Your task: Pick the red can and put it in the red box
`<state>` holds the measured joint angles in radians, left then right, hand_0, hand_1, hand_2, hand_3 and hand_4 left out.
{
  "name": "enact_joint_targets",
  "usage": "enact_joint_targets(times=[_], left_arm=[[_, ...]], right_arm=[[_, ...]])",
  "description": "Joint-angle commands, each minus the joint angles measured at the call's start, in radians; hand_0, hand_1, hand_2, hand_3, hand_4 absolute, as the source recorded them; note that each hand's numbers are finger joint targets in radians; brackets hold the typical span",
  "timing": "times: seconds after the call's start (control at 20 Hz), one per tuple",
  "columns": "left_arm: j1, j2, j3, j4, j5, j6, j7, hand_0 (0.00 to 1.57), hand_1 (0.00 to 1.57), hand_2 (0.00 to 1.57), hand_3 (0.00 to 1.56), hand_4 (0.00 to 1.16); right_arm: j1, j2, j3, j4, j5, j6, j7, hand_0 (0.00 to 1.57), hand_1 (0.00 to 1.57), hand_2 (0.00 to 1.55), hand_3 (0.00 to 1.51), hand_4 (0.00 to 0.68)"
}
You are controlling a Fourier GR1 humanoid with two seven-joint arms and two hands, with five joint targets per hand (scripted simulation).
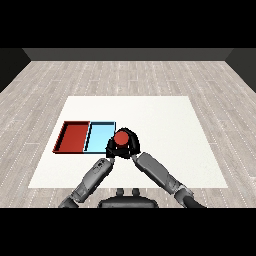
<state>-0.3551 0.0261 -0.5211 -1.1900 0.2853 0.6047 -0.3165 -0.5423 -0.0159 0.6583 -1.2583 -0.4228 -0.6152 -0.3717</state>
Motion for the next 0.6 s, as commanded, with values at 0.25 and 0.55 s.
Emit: enact_joint_targets(times=[0.25, 0.55], left_arm=[[-0.031, -0.025, 0.041, 0.001, -0.022, 0.052, -0.001, 1.57, 1.57, 1.53, 1.45, 1.12], [-0.034, -0.025, -0.038, -0.02, -0.02, 0.128, -0.018, 1.57, 1.57, 1.54, 1.47, 1.12]], right_arm=[[0.021, 0.011, -0.01, -0.033, 0.102, 0.016, 0.084, 0.0, 0.0, 0.0, 0.0, 0.0], [0.021, 0.015, -0.018, -0.043, 0.075, 0.02, 0.081, 0.0, 0.0, 0.0, 0.0, 0.0]])
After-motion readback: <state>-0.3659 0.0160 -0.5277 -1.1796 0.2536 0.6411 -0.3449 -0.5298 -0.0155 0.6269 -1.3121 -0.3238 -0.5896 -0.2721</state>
